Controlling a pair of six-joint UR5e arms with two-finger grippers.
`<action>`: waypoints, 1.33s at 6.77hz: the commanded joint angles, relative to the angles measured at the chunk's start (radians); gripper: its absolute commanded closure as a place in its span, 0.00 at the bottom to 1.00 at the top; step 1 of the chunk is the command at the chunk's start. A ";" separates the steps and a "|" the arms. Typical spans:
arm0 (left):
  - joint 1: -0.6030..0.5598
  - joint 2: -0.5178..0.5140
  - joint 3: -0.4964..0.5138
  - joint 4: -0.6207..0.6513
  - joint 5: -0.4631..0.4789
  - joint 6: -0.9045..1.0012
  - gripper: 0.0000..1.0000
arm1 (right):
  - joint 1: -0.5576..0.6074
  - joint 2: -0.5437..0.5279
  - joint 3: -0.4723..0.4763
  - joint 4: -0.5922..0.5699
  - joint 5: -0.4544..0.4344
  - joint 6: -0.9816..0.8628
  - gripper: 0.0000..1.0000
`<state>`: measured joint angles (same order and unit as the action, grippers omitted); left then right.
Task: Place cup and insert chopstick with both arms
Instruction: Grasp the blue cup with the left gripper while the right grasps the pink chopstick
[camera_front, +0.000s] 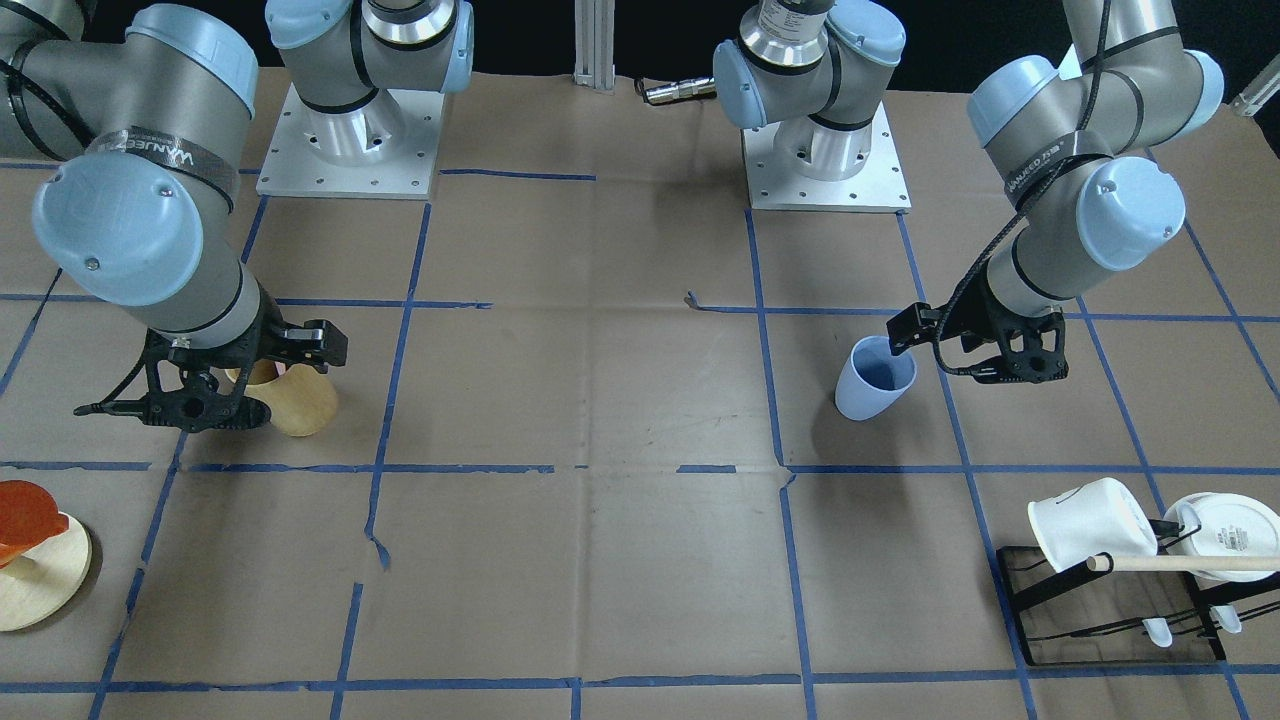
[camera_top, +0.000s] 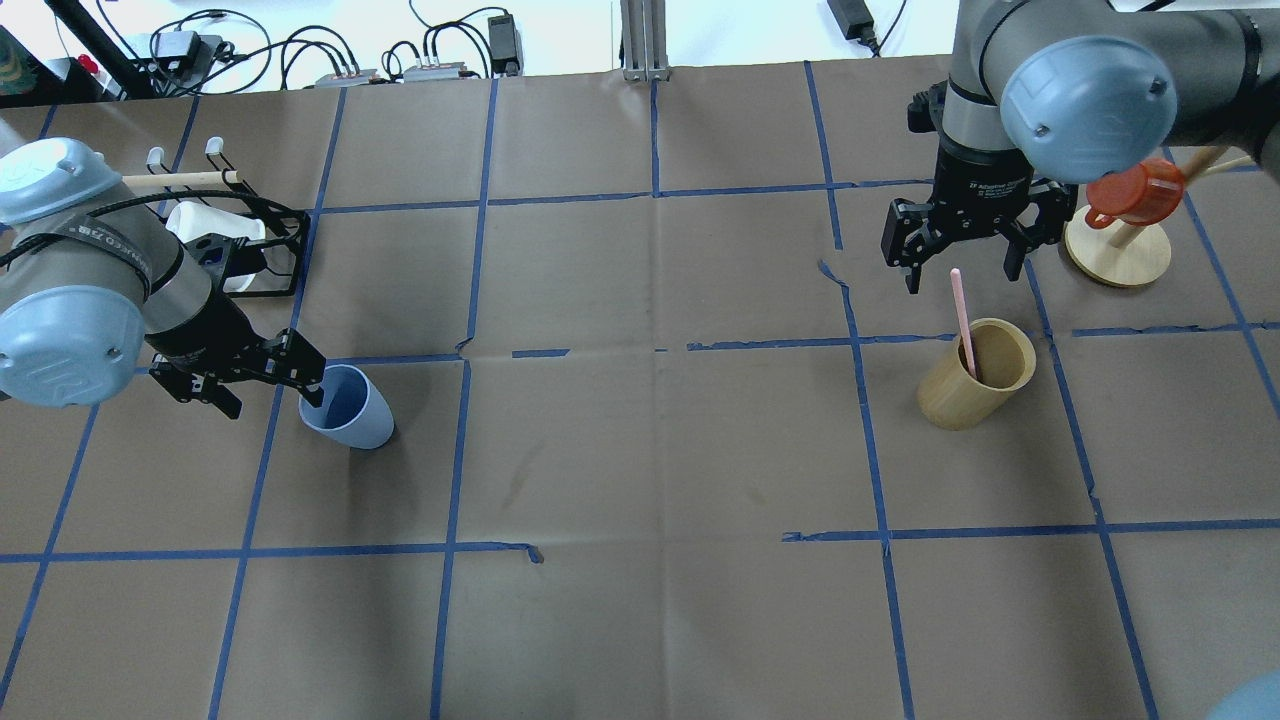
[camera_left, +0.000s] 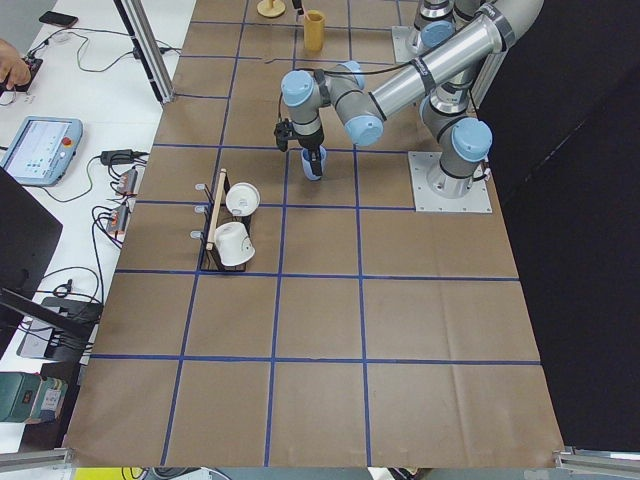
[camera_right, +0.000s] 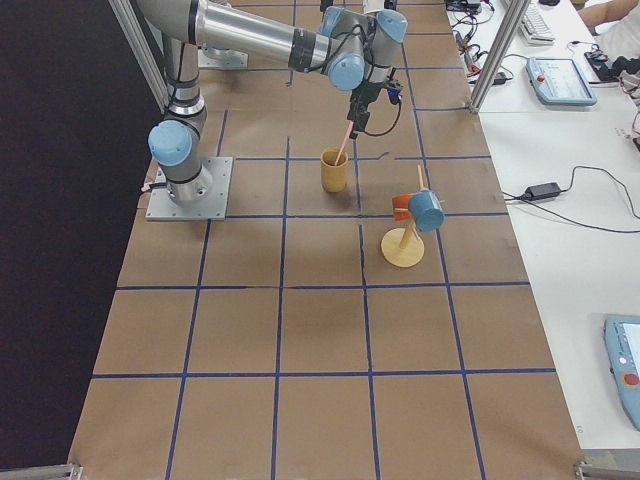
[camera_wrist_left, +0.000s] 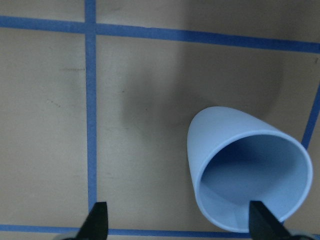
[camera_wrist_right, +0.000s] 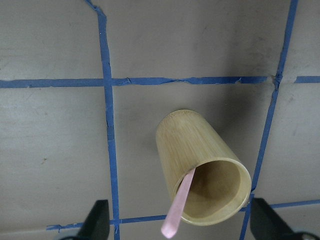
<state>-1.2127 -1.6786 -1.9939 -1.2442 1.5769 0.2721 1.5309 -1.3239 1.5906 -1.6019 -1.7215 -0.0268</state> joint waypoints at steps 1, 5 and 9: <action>-0.004 -0.047 0.000 0.018 -0.002 -0.004 0.04 | 0.000 -0.001 0.000 -0.012 0.005 0.002 0.32; -0.005 -0.058 0.003 0.020 -0.002 0.009 1.00 | 0.000 0.008 0.000 -0.018 0.005 -0.010 0.79; -0.022 -0.044 0.041 0.014 -0.014 -0.003 1.00 | 0.000 0.008 -0.011 -0.027 0.004 -0.013 0.90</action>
<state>-1.2279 -1.7278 -1.9725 -1.2251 1.5701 0.2781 1.5309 -1.3162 1.5867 -1.6266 -1.7158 -0.0382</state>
